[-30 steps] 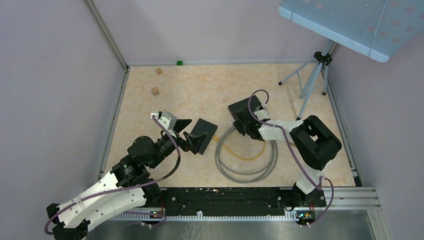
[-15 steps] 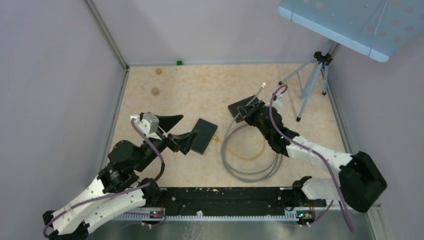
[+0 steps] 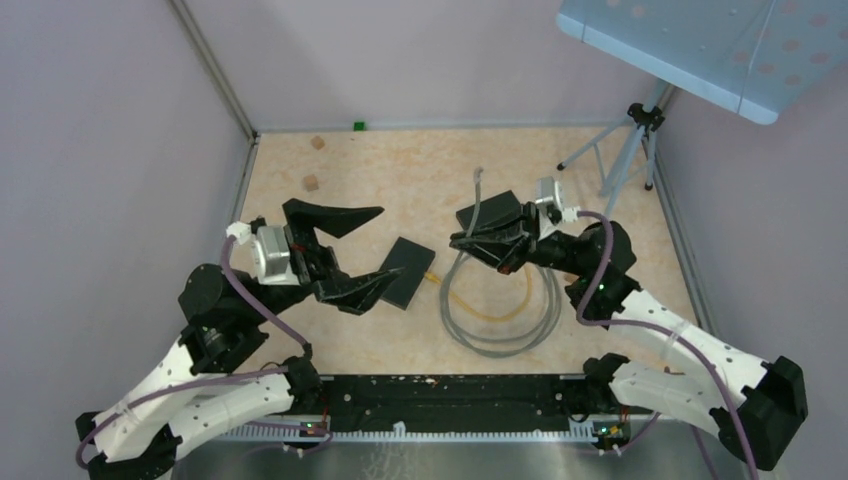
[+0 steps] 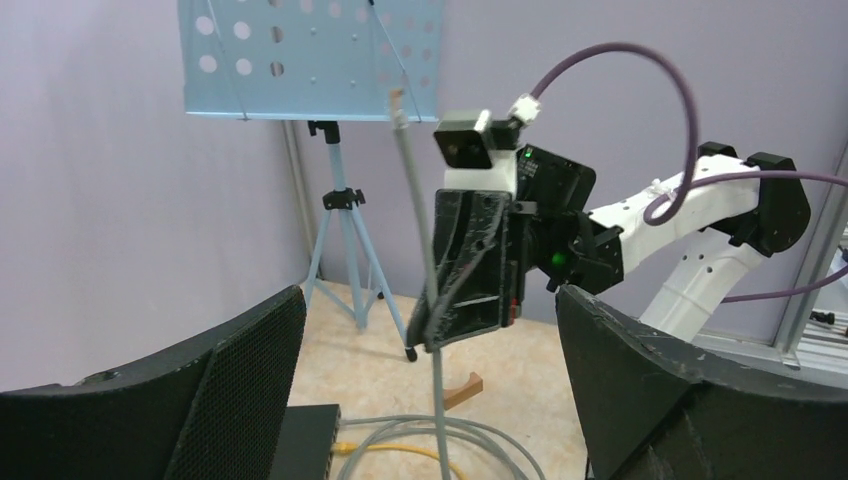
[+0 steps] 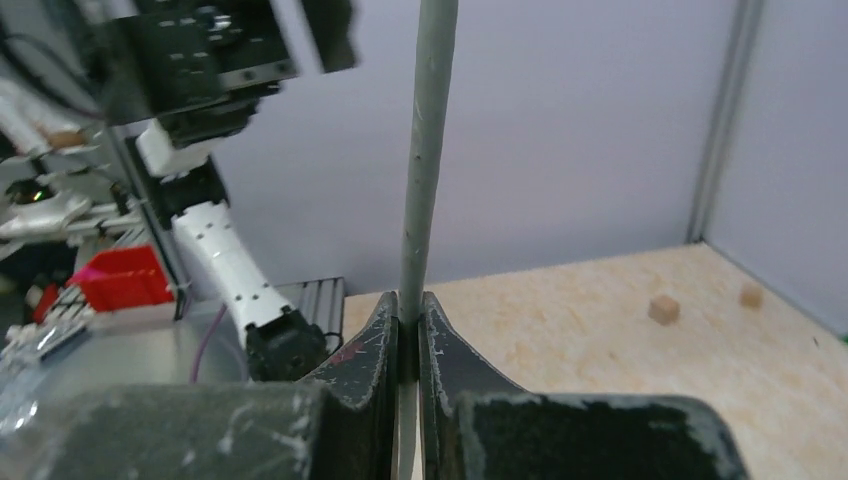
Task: Insert the plug into the switch port
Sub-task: Pick up the connector from the center of the board.
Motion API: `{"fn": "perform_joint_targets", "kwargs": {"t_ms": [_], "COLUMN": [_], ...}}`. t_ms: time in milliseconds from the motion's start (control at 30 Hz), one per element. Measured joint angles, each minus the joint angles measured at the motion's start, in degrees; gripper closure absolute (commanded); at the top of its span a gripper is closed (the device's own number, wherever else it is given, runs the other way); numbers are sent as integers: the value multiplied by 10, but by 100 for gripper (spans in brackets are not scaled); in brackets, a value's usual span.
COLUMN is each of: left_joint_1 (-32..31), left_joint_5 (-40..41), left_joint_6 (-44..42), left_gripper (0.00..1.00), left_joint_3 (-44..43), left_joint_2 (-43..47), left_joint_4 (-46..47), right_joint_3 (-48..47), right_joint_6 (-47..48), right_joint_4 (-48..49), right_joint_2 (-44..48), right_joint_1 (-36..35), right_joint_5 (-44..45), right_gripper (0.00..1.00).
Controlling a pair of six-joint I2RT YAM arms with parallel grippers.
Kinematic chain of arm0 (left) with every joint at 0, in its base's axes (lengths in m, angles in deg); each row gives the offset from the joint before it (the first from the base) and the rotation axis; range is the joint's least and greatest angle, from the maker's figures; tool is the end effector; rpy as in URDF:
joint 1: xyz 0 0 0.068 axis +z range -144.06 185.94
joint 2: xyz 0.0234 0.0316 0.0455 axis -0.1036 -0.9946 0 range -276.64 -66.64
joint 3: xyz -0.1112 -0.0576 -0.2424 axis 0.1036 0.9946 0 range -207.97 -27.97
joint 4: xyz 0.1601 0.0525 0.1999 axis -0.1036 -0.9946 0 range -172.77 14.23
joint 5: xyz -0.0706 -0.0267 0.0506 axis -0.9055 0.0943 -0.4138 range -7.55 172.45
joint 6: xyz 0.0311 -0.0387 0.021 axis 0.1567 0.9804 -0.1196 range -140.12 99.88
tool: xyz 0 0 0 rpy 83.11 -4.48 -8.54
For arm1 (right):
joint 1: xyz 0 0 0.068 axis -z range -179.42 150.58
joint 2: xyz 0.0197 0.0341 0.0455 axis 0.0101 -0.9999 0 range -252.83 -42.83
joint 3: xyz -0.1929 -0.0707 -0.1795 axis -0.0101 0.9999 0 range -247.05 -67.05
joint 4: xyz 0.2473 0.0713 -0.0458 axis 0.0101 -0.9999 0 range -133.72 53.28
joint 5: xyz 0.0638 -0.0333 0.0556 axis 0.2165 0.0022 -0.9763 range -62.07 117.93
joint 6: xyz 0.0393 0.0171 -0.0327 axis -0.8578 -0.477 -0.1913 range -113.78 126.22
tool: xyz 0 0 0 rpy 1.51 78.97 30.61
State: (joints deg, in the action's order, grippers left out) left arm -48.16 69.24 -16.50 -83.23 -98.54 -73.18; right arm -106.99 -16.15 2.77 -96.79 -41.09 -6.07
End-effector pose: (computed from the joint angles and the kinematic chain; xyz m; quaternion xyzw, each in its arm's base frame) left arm 0.0489 -0.0814 0.4527 0.3129 0.4349 -0.4600 0.7081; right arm 0.1438 0.1547 0.3704 -0.3292 0.4619 0.5611 0.6029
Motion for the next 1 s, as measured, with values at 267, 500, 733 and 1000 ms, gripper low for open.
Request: {"fn": "perform_joint_targets", "kwargs": {"t_ms": [267, 500, 733, 1000], "left_joint_1": [0, 0, 0, 0], "left_joint_5": [-43, -131, -255, -320], "left_joint_6": [-3, 15, 45, 62], "left_gripper": [1, 14, 18, 29], "left_joint_3": [-24, -52, -54, -54], "left_joint_2": [-93, -154, -167, -161], "left_joint_4": [48, 104, 160, 198], "right_joint_3": [-64, -92, -93, -93], "right_joint_6": [152, 270, 313, 328], "right_joint_4": [-54, -140, -173, -192], "right_joint_2": [16, 17, 12, 5], "right_joint_1": [-67, -128, -141, -150], "right_joint_5": [-117, -98, -75, -68], "right_gripper": [100, 100, 100, 100]}}
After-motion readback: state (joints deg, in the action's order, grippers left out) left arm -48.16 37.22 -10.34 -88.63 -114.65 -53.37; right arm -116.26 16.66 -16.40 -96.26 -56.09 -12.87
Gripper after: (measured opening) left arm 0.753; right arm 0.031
